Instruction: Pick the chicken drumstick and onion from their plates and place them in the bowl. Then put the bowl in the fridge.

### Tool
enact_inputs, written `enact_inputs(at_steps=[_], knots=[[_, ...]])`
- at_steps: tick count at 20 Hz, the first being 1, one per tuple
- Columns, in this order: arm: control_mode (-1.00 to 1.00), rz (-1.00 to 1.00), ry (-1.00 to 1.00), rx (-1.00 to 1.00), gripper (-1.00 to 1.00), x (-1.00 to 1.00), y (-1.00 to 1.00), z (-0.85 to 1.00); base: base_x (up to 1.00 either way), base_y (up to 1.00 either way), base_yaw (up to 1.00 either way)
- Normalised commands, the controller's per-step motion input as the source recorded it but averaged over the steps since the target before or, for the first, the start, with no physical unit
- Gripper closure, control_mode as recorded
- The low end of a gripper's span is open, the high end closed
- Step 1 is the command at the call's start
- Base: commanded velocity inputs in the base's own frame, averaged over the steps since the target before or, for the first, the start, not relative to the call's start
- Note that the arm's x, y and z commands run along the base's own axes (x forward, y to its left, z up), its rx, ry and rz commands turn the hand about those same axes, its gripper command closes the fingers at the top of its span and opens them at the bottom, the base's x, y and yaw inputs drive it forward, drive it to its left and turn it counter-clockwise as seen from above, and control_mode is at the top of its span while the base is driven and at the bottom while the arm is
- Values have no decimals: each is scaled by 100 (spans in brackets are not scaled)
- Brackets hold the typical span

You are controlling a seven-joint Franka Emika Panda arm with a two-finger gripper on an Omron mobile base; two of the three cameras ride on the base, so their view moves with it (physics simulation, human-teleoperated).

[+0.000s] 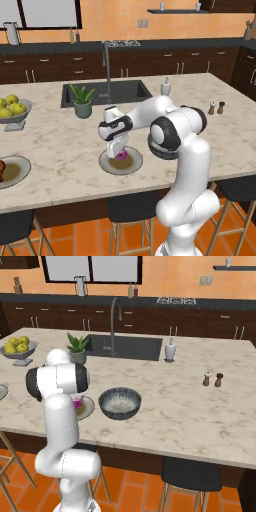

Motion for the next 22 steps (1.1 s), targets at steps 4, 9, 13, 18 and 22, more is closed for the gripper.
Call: enact_inputs(at_steps=[4,9,13,18,22], knots=[[-100,3,-9,2,100,0,-7,2,0,0,0],[-100,-6,-24,8,100,-23,-43,85,0,0,0],[-100,-22,-40,14,100,-49,-77,100,0,0,0],[-100,-25,-15,24,100,-18,-99,83,0,0,0],[-100,-20,-3,24,100,1,-100,62,0,0,0]])
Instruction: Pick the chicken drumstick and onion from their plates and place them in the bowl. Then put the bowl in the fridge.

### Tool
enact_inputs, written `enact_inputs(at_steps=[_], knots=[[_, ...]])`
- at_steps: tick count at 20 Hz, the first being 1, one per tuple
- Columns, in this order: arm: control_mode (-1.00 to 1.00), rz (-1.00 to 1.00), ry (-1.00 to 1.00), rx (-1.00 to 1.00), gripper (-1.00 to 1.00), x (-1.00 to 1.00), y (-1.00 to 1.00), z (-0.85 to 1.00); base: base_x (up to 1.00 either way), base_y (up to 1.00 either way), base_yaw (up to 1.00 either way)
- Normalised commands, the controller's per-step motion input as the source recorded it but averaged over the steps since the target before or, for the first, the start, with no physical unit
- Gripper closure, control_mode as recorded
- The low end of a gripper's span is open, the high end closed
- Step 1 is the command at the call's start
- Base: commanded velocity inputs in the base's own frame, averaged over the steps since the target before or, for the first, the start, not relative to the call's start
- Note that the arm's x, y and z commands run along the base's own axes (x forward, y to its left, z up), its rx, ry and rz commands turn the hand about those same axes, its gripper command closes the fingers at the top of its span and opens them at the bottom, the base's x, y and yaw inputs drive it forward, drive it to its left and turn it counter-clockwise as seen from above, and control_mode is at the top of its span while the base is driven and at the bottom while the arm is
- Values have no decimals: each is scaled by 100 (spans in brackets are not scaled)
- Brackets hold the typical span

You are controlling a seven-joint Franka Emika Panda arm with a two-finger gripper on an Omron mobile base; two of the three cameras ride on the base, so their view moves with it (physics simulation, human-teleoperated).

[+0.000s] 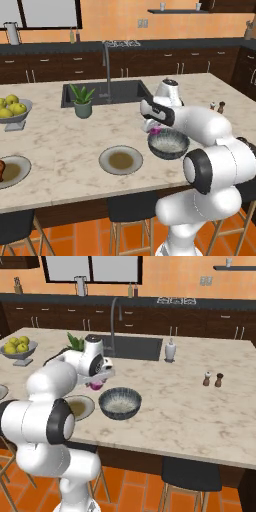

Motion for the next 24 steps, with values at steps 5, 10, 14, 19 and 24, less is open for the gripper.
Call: enact_inputs(at_steps=[5,10,14,19,24], knots=[[-100,-23,-2,18,100,1,-100,10,0,0,0],[-100,-21,2,-2,100,6,-62,-56,0,0,0],[-100,-6,0,-11,100,39,-35,-59,0,0,0],[-100,0,0,-4,-100,17,-11,-20,0,0,0],[-100,-1,0,0,-100,0,0,0,0,0,0]])
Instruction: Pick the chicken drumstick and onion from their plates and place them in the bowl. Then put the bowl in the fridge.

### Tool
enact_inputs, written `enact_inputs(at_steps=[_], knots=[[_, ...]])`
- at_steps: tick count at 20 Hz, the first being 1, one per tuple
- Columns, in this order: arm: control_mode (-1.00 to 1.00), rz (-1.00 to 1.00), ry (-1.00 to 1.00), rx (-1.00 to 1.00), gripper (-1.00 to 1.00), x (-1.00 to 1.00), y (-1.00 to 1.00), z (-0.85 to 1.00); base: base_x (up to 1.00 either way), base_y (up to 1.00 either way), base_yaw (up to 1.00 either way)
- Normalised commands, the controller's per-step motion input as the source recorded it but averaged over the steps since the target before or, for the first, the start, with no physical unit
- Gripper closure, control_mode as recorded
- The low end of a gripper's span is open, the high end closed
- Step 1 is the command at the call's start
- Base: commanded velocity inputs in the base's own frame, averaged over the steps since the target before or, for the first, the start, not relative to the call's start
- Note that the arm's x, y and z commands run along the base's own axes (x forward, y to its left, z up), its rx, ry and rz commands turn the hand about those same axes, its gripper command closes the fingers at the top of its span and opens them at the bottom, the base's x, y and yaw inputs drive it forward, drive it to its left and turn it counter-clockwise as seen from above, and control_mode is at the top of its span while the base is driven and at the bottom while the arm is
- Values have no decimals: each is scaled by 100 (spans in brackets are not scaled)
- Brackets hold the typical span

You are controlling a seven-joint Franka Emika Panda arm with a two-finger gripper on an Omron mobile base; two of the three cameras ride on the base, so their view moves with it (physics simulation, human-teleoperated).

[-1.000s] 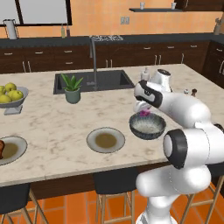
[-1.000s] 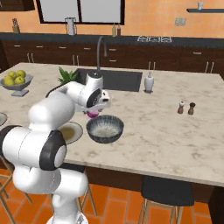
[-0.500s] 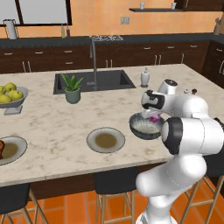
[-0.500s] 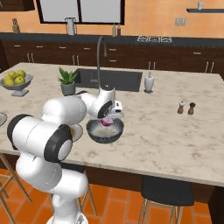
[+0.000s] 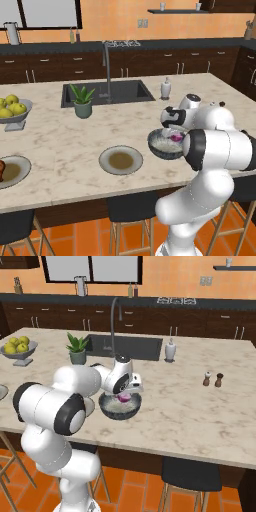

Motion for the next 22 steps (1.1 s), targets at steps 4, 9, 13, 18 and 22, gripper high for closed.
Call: enact_inputs(at_steps=[4,9,13,18,22], knots=[[-100,-1,0,-1,-100,0,1,4,0,0,0],[-100,-4,0,-5,-100,-21,4,32,0,0,0],[-100,-23,3,-1,-100,-94,26,91,0,0,0],[-100,-27,3,9,-100,-100,11,86,0,0,0],[-100,-11,0,2,-100,-100,38,62,0,0,0]])
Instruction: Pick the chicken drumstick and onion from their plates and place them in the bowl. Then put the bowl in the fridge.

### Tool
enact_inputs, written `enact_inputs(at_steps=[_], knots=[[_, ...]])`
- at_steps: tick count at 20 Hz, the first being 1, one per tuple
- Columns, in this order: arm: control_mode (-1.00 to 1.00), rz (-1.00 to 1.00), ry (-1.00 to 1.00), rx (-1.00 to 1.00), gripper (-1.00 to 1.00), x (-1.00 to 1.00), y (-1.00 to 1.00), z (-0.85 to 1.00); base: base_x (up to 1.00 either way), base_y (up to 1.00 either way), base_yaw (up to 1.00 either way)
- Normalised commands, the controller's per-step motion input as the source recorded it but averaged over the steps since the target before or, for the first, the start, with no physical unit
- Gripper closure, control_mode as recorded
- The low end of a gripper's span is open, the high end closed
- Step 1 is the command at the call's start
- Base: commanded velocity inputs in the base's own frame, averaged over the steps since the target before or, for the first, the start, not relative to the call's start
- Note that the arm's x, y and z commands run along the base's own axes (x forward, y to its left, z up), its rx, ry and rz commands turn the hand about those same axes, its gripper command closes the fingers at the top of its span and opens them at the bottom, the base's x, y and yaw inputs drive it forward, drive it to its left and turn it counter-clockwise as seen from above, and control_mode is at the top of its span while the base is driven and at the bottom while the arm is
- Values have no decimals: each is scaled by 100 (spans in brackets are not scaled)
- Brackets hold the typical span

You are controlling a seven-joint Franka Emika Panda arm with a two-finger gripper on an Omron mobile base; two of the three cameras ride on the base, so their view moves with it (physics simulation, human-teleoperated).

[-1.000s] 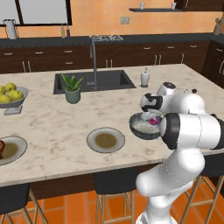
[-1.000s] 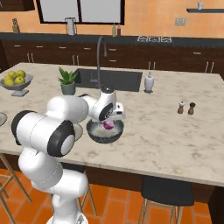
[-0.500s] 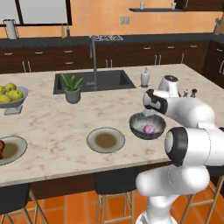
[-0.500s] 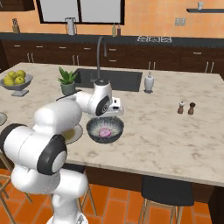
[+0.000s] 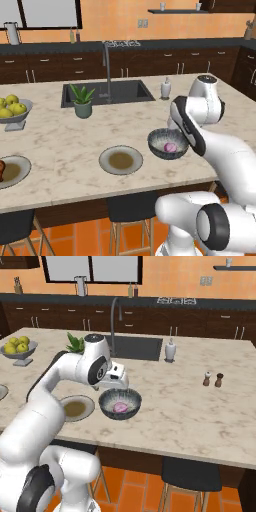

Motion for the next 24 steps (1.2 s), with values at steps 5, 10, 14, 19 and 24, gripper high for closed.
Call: enact_inputs(at_steps=[5,10,14,19,24], knots=[[-100,0,-2,0,-100,-100,48,19,0,0,0],[-100,0,-10,5,-100,-100,2,6,0,0,0],[-100,2,0,0,-100,-35,18,0,0,0,0],[-100,0,-3,0,-100,0,10,0,0,0,0],[100,0,0,0,-100,0,12,0,0,77,0]])
